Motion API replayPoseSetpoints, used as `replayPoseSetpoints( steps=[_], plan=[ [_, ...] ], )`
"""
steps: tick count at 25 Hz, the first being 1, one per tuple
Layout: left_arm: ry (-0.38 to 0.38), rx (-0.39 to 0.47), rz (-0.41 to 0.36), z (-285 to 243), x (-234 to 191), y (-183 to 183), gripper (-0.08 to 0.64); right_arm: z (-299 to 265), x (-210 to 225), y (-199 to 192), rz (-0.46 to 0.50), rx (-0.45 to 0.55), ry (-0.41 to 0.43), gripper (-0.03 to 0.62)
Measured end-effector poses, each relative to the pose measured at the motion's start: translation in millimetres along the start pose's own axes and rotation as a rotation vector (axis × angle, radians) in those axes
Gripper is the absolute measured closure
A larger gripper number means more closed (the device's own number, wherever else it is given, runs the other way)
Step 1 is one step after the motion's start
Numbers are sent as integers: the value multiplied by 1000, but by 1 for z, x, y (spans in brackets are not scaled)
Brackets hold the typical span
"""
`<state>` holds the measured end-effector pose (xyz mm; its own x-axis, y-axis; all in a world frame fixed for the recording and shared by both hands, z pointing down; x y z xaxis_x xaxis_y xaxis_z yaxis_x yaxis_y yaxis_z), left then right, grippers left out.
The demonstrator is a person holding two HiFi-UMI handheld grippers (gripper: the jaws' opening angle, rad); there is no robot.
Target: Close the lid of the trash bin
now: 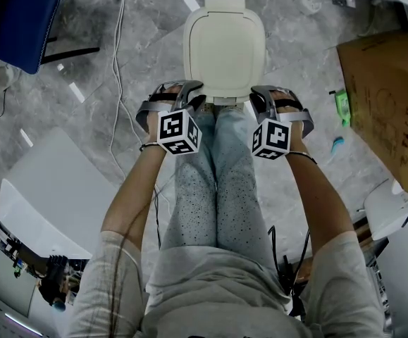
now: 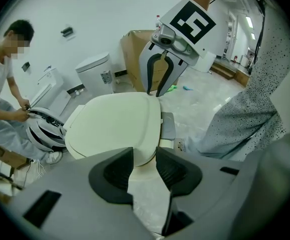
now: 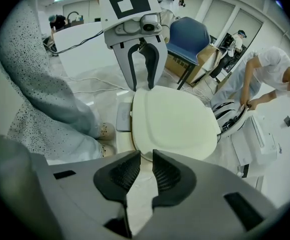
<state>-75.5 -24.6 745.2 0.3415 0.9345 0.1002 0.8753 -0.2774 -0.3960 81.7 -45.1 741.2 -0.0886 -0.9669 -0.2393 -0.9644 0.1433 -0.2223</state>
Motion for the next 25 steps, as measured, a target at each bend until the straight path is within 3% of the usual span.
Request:
replayPoseSetpoints(
  steps=[10,25],
  plan=[
    [-39,-18,35,-4,-2,0,410,-5,-3,7,37,-13,75,512],
    [-90,-42,79,-11,-8,-1,419,-16,3,9,-16,-61,162,515]
  ],
)
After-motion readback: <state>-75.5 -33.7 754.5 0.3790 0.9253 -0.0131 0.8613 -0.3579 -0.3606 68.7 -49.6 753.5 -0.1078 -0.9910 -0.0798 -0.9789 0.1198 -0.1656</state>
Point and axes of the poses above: the fingertips, and each gripper's own axes: z backward along the fingers, x to its right, y out of its top, the point moved 7 cm from there along z, backward along the fingers, and after that the axes turned 3 degrees about -x, right-handed, at the moved point
